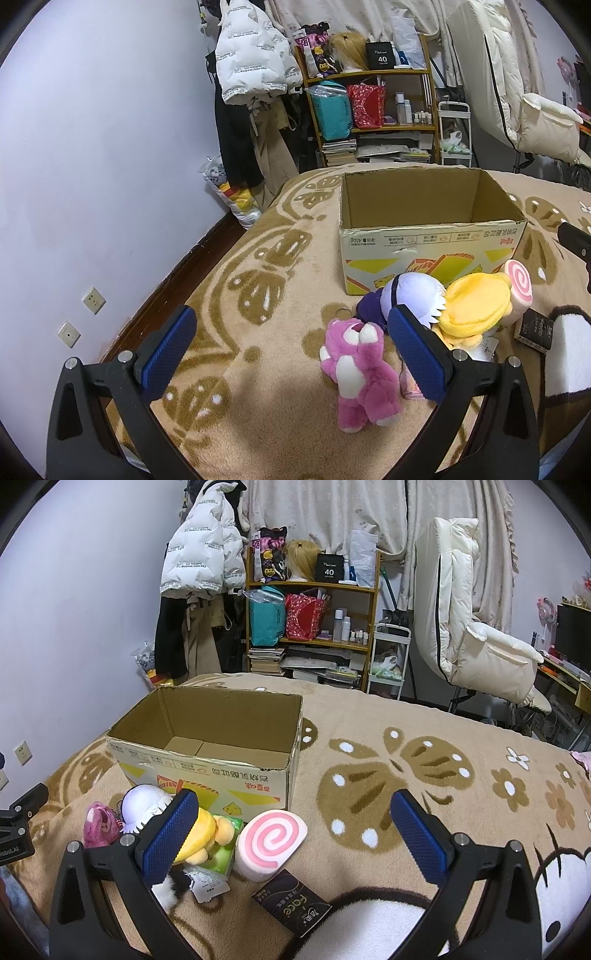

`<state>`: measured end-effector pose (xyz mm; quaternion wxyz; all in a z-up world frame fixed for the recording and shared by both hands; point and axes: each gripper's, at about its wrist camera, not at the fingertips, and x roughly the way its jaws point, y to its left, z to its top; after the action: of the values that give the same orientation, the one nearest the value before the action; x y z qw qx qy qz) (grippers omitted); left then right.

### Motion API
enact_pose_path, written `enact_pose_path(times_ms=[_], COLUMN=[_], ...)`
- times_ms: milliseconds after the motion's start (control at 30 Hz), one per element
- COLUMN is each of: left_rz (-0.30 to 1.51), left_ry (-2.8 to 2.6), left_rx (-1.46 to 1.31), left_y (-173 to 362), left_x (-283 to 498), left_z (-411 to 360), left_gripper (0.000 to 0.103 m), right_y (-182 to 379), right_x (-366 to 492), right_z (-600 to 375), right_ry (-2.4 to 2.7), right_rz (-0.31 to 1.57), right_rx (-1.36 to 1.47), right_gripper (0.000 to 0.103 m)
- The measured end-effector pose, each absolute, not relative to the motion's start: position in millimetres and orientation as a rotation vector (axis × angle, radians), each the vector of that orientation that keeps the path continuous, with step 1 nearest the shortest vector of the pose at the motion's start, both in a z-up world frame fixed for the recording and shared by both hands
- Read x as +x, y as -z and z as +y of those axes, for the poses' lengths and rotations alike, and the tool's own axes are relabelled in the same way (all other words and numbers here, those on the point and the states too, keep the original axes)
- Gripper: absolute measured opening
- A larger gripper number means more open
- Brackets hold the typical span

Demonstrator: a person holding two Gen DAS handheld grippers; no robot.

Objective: Organize soft objects

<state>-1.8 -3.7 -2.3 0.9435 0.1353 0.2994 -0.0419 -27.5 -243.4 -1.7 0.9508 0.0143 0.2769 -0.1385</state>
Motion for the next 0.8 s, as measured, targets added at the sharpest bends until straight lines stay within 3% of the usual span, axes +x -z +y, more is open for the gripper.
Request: enact_pose_path(times_ms=[800], left_rz=[0.613], left_ry=[0.085], left_rx=[0.279], left_y=[3.4], left_x=[-2.4], left_z=[-4.7], left_gripper=[0.102], right_y=[2.0], right_x=[-27.6], right_z=[-243.6], right_ry=[0.281], right_rz=[0.565], right_rx=[0.035], right_gripper=[0.103])
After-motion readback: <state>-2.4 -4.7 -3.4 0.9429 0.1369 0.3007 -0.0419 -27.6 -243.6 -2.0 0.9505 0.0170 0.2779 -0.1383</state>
